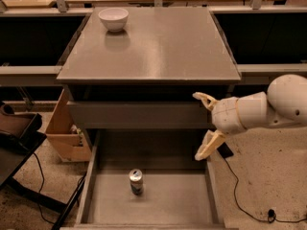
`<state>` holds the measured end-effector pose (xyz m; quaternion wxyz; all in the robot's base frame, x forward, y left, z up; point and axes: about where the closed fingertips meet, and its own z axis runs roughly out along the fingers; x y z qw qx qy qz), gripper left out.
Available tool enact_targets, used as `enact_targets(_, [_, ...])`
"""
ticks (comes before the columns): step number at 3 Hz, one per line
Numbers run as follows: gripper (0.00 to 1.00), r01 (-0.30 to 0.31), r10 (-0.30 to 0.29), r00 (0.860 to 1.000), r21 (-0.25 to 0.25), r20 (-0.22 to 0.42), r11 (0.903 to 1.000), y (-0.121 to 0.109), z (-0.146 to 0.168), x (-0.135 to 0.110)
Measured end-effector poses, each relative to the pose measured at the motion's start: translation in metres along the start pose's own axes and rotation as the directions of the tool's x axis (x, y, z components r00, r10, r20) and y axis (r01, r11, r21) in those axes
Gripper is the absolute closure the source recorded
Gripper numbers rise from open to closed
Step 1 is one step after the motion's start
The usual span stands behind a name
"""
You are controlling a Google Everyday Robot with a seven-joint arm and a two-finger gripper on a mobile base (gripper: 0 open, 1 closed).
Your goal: Place redbull can into middle drawer
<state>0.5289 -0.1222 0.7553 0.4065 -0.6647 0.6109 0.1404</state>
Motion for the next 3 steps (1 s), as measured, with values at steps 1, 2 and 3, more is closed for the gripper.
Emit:
enact_targets(1, [0.00, 0.052, -0.052, 0.975, -0.003, -0.218, 0.9986, -0.0032, -0.0309, -0.0012])
enact_targets(2, [0.00, 0.076, -0.072, 0.960, 0.002, -0.270, 0.9971, -0.0048, -0.0406, -0.0037])
enact_targets(3, [0.00, 0.076, -0.072, 0.960, 0.002, -0.270, 0.9971, -0.0048, -0.0406, -0.0037])
